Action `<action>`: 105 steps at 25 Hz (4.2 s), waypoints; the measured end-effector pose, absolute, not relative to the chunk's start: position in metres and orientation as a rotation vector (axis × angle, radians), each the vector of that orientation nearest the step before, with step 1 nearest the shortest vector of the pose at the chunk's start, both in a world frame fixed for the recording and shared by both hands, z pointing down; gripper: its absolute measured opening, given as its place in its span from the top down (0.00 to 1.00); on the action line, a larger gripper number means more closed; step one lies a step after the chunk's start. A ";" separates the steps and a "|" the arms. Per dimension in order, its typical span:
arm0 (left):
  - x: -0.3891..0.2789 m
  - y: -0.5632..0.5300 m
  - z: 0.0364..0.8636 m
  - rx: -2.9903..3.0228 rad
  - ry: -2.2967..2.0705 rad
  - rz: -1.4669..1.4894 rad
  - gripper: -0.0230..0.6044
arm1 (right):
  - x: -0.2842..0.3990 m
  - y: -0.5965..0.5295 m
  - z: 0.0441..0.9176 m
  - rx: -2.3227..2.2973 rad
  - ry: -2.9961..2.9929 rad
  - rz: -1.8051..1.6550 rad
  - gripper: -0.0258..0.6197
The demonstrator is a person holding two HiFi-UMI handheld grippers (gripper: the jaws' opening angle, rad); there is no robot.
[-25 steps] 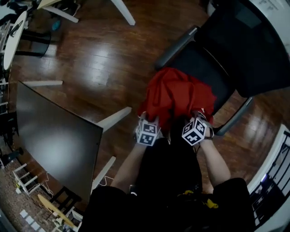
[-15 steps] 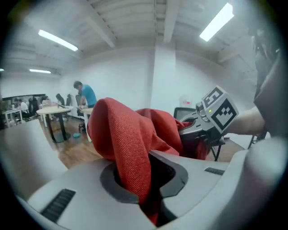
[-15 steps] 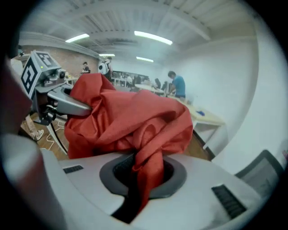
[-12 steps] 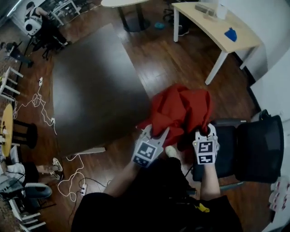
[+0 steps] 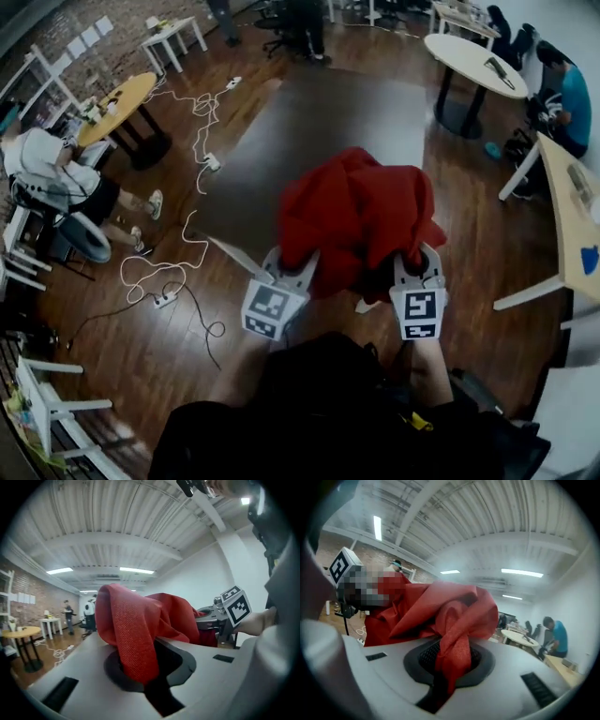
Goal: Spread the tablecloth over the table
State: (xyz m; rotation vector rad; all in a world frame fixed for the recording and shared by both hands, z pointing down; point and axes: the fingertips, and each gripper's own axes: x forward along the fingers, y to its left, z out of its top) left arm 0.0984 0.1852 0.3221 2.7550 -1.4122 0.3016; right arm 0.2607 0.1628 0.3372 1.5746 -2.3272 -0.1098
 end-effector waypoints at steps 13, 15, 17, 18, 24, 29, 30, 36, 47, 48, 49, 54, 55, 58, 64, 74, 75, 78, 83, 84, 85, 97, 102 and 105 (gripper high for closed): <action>-0.155 0.319 0.354 1.997 -2.177 0.325 0.90 | -0.016 0.192 0.357 0.647 -2.740 -0.260 0.89; -0.185 0.334 0.354 1.944 -2.228 0.296 0.90 | -0.047 0.201 0.356 0.574 -2.748 -0.299 0.89; -0.216 0.345 0.352 1.900 -2.274 0.256 0.90 | -0.074 0.207 0.352 0.526 -2.747 -0.346 0.89; -0.232 0.351 0.351 1.882 -2.295 0.237 0.90 | -0.088 0.209 0.349 0.510 -2.746 -0.368 0.89; -0.341 0.386 0.343 1.796 -2.410 0.161 0.90 | -0.203 0.226 0.333 0.377 -2.759 -0.458 0.89; -0.421 0.446 0.339 1.626 -2.523 0.155 0.90 | -0.321 0.276 0.327 0.164 -2.812 -0.478 0.89; -0.437 0.459 0.339 1.573 -2.552 0.152 0.90 | -0.343 0.288 0.326 0.104 -2.827 -0.487 0.89; -0.506 0.522 0.340 1.220 -2.713 0.177 0.90 | -0.454 0.332 0.341 -0.299 -2.900 -0.450 0.89; -0.643 0.434 0.323 0.922 -2.861 0.257 0.90 | -0.638 0.233 0.334 -0.571 -3.003 -0.346 0.89; -0.656 0.413 0.319 0.935 -2.865 0.253 0.90 | -0.648 0.213 0.330 -0.566 -3.011 -0.366 0.89; -0.669 0.391 0.317 0.951 -2.864 0.249 0.90 | -0.657 0.192 0.328 -0.548 -3.013 -0.388 0.89; -0.717 0.289 0.322 1.174 -2.779 0.200 0.90 | -0.675 0.092 0.331 -0.295 -2.998 -0.415 0.89; -0.726 0.269 0.323 1.235 -2.746 0.205 0.90 | -0.676 0.071 0.332 -0.221 -2.999 -0.386 0.89; -0.750 0.200 0.326 1.405 -2.651 0.243 0.90 | -0.673 -0.003 0.337 0.055 -2.992 -0.231 0.89; -0.788 0.052 0.341 1.747 -2.429 0.295 0.90 | -0.640 -0.134 0.357 0.516 -2.900 -0.167 0.89; -0.842 -0.201 0.364 2.308 -1.974 0.363 0.90 | -0.629 -0.306 0.380 1.127 -2.650 -0.086 0.89; -0.849 -0.219 0.360 2.346 -1.950 0.363 0.90 | -0.634 -0.318 0.376 1.165 -2.624 -0.100 0.89; -0.872 -0.255 0.352 2.420 -1.894 0.343 0.90 | -0.652 -0.342 0.368 1.266 -2.587 -0.112 0.89; -0.903 -0.307 0.347 2.493 -1.832 0.302 0.90 | -0.680 -0.379 0.354 1.362 -2.537 -0.152 0.89; -0.907 -0.319 0.347 2.506 -1.821 0.285 0.90 | -0.683 -0.386 0.353 1.363 -2.528 -0.169 0.89; -0.909 -0.332 0.347 2.519 -1.804 0.266 0.90 | -0.684 -0.393 0.354 1.356 -2.520 -0.185 0.89; -0.810 -0.523 0.352 2.698 -1.610 0.244 0.90 | -0.573 -0.538 0.347 1.551 -2.416 -0.268 0.89; -0.751 -0.638 0.314 2.815 -1.540 0.249 0.90 | -0.492 -0.630 0.301 1.768 -2.377 -0.327 0.89; -0.701 -0.696 0.297 2.876 -1.491 0.154 0.90 | -0.420 -0.652 0.278 1.892 -2.291 -0.402 0.89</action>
